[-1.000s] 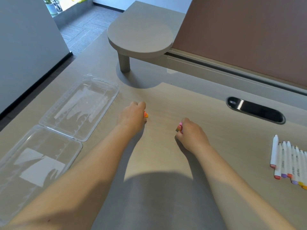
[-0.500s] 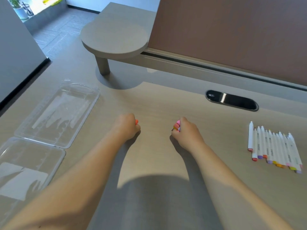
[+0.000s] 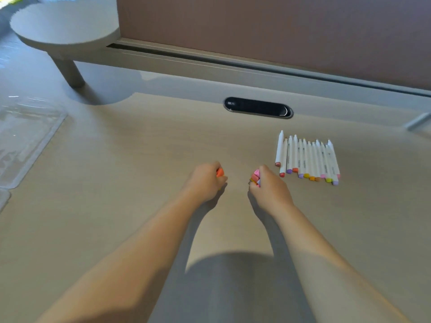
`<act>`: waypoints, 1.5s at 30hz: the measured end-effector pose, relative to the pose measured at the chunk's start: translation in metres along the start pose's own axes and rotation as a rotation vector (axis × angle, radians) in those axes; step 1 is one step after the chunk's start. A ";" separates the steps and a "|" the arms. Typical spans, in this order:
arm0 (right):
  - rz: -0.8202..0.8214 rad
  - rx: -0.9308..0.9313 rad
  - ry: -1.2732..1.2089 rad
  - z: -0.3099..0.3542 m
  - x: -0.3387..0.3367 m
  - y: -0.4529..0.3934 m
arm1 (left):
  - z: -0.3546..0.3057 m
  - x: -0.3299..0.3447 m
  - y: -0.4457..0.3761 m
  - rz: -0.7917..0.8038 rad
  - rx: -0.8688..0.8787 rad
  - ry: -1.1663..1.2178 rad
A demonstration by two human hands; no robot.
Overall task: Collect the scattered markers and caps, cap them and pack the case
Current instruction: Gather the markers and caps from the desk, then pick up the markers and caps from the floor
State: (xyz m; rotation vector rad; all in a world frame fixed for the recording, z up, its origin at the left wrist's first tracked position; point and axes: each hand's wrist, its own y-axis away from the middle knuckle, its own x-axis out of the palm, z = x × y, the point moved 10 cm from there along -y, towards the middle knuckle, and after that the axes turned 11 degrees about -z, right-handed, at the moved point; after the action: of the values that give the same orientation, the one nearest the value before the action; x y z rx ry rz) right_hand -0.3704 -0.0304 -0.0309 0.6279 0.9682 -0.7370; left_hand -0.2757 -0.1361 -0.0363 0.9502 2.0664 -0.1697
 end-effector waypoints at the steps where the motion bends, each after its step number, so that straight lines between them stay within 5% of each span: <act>1: -0.002 -0.004 0.016 -0.007 -0.001 0.002 | -0.008 0.008 0.002 -0.006 0.009 0.008; 12: -0.024 -0.181 0.048 -0.014 0.005 -0.003 | -0.038 0.049 0.005 -0.050 0.211 -0.178; 32: -0.126 -0.231 -0.114 -0.016 -0.026 0.003 | -0.020 0.007 0.018 -0.203 0.121 -0.206; 45: -0.023 -0.589 -0.058 0.196 -0.010 0.052 | 0.070 -0.188 0.105 -0.543 -0.131 -0.033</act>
State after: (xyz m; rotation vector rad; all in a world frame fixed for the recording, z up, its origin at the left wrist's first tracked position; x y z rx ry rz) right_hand -0.2359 -0.1441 0.0701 0.0800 1.0749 -0.4508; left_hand -0.0908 -0.1989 0.0790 0.2886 2.2307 -0.3257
